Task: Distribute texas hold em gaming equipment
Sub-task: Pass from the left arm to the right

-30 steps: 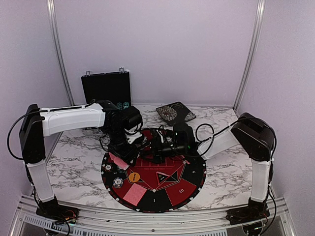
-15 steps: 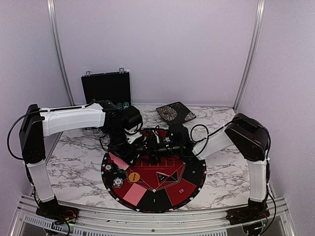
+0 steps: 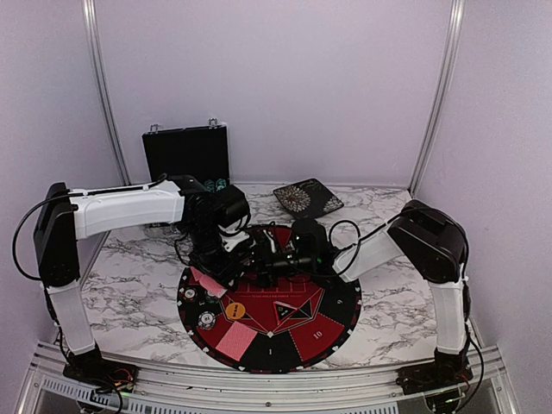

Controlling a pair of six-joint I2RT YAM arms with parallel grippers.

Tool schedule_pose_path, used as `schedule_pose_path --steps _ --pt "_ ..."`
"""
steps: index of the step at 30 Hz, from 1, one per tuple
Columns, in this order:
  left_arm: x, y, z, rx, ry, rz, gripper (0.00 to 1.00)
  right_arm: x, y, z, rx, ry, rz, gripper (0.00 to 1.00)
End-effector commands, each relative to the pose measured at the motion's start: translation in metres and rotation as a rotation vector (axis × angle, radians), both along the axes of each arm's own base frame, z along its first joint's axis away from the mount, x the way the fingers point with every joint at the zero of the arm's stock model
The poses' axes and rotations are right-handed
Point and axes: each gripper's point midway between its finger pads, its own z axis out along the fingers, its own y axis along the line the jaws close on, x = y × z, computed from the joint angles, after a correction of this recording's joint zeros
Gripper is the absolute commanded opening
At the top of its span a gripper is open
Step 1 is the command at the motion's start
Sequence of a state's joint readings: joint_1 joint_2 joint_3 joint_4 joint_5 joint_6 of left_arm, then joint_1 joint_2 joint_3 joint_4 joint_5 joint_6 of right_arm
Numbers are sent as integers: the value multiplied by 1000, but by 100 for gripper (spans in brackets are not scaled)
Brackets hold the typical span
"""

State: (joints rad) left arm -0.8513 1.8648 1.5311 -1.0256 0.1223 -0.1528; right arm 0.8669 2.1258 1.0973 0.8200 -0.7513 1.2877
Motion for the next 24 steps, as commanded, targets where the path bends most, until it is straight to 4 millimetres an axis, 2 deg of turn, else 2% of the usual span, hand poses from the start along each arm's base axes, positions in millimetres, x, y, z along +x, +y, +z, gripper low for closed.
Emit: schedule_pose_path --steps 1,8,13,18,24 --pt "3 -5 11 -16 -22 -3 22 0 10 12 45 -23 15 47" --pt "5 -5 12 -18 -33 0 22 -2 10 16 63 -16 21 39" --pt "6 -6 13 -22 -39 0 23 -4 9 22 80 -13 24 26" --pt "6 -4 14 -20 -48 4 29 -6 8 29 107 -3 27 13" --pt "6 -2 13 -21 -55 8 36 -5 6 44 132 -7 21 8"
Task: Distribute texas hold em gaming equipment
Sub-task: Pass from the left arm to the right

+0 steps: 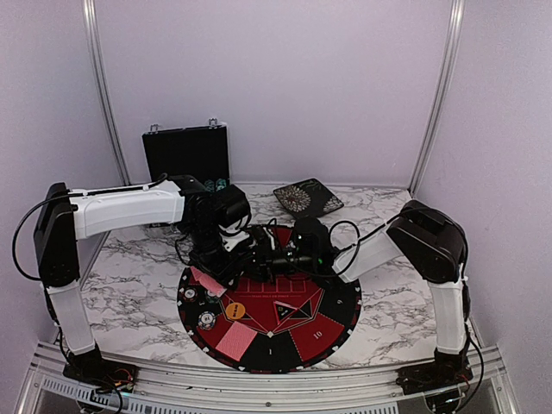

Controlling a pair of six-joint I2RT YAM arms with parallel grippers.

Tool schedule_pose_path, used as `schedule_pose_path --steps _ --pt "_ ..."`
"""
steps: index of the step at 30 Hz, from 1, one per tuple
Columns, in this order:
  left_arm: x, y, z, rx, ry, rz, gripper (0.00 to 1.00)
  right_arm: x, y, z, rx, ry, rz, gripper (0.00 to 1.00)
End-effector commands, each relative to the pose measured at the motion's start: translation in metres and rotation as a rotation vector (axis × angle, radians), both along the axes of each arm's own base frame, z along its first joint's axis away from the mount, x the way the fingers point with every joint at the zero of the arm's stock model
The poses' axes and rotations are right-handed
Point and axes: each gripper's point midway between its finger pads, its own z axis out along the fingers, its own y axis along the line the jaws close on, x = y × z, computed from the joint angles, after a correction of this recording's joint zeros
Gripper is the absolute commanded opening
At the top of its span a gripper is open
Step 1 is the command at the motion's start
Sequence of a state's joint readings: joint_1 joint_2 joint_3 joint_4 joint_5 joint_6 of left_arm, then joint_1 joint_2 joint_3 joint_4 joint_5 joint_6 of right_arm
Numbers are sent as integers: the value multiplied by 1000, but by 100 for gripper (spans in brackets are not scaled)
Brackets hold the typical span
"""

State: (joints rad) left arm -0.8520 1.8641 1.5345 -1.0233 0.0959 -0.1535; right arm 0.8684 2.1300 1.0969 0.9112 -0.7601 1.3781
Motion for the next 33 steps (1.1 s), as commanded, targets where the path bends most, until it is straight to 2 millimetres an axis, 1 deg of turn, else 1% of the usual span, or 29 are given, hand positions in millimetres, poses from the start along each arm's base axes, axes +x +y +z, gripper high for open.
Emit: schedule_pose_path --steps 1,7,16,19,28,33 --pt "1 -3 12 -34 -32 6 37 -4 2 30 73 -42 16 7" --pt "2 -3 14 -39 -43 8 47 -2 -2 36 92 -23 0 5" --pt "1 -2 14 -44 -48 5 55 4 -9 45 117 -6 -21 4" --pt "2 -2 14 -47 -49 4 60 7 -12 47 126 2 -31 3" --pt "2 -4 14 -54 -50 -5 72 11 -17 48 130 11 -44 3" --pt "2 -4 15 -56 -57 -8 77 13 -20 48 130 11 -54 2"
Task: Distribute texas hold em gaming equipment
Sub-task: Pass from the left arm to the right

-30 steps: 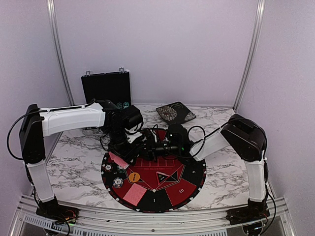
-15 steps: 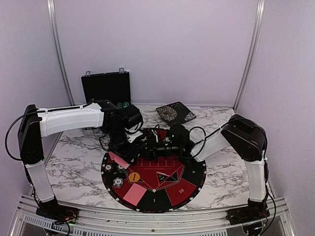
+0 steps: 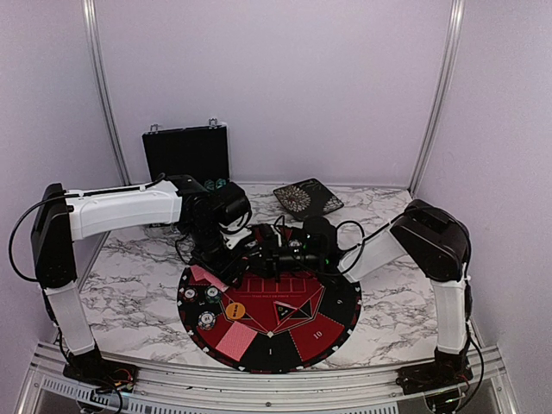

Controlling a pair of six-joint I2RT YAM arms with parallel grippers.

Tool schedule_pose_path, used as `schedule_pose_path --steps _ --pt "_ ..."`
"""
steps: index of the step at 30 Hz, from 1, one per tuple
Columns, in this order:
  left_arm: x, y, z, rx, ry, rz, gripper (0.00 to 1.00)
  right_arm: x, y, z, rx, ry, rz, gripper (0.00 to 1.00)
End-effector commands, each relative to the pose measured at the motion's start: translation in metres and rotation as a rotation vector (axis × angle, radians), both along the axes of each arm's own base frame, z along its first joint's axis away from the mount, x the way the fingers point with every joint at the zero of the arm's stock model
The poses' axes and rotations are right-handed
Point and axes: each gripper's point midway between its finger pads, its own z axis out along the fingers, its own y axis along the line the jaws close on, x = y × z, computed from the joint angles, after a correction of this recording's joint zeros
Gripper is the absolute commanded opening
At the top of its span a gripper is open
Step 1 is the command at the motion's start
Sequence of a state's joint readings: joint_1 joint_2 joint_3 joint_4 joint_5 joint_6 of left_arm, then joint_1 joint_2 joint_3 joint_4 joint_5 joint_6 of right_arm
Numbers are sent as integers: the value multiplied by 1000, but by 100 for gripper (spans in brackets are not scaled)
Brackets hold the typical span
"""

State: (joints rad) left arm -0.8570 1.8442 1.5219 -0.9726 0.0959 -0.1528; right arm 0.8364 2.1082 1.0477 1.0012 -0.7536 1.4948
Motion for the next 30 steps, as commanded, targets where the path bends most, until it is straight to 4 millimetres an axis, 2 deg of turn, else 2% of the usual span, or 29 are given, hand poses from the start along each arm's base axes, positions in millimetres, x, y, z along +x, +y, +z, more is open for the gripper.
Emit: schedule_pose_path --steps 1,14,30 --pt "-2 5 9 -10 -22 -3 78 3 -6 38 88 -64 -15 2" --pt "0 -3 21 -59 -77 -23 78 4 -11 37 103 -34 -36 1" --pt "-2 -9 14 -73 -91 -44 81 0 -17 45 141 -15 -44 0"
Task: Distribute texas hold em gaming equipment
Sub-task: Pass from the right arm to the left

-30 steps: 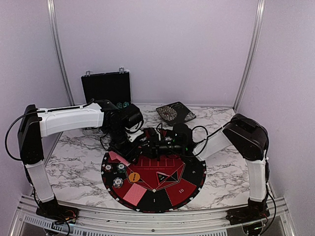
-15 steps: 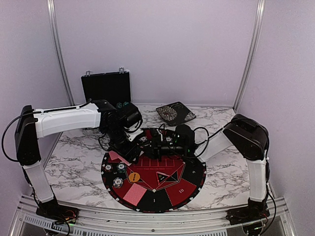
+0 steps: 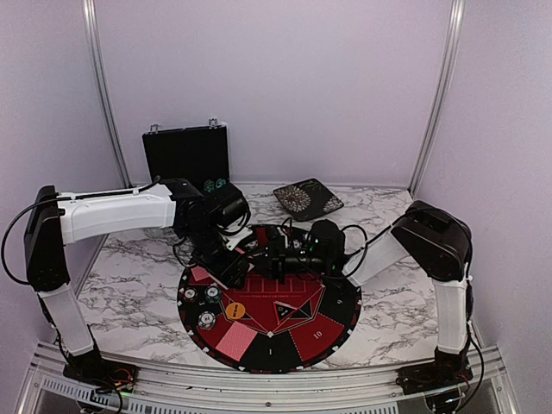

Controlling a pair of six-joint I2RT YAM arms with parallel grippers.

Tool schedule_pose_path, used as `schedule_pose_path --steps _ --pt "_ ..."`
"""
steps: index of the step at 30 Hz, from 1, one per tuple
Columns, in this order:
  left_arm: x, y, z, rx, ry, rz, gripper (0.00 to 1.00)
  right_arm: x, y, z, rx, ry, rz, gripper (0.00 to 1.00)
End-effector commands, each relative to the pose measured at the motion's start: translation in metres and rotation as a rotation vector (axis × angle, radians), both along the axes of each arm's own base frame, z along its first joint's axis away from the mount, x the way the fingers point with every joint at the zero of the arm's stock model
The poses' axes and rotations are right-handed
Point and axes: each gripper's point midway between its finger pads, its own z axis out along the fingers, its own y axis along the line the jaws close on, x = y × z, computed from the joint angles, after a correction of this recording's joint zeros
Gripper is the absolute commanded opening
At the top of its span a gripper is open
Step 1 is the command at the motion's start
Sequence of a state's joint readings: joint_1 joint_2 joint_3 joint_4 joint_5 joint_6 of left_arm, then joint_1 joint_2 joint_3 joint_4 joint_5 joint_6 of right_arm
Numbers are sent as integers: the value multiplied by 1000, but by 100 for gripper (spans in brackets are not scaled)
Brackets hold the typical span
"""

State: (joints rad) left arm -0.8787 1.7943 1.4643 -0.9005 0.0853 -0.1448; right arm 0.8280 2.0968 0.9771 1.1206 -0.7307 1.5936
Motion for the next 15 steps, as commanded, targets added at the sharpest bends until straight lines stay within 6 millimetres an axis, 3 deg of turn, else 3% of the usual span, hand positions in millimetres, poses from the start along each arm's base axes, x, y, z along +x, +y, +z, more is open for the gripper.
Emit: schedule_pose_path --steps 1,6,15 --pt "2 -4 10 -32 -43 -14 81 1 -5 42 96 -72 -14 0" --pt "4 -5 12 -37 -61 -8 79 0 -7 40 95 -69 -18 0" --pt "4 -6 15 -50 -65 -14 65 1 -7 38 70 -87 -27 0"
